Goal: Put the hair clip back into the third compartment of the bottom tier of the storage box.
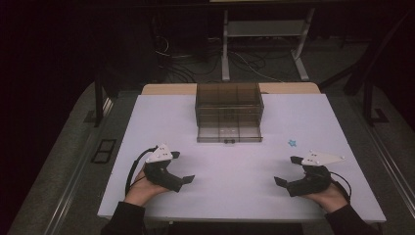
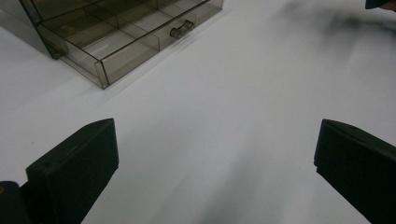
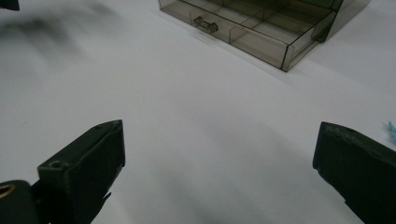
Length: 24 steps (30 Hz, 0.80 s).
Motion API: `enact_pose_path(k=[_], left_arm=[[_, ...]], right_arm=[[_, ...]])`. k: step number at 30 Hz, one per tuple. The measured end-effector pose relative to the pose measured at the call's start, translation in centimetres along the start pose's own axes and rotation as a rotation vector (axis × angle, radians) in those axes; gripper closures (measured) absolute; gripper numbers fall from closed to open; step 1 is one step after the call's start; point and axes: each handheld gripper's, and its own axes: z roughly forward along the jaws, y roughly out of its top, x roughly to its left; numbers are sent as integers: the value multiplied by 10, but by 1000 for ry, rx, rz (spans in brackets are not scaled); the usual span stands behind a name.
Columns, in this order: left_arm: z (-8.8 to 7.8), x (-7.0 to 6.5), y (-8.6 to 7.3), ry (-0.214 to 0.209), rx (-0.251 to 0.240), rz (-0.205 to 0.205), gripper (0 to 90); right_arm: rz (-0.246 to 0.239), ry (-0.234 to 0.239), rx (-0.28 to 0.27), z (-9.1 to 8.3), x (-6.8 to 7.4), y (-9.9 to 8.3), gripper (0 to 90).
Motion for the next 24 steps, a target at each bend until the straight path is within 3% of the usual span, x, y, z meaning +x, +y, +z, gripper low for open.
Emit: enact_pose_path(k=[24], left_arm=[[0,-2,-1,3,-4,-31,2]], right_arm=[[-2,-2,-29,-8,-10,6,18]])
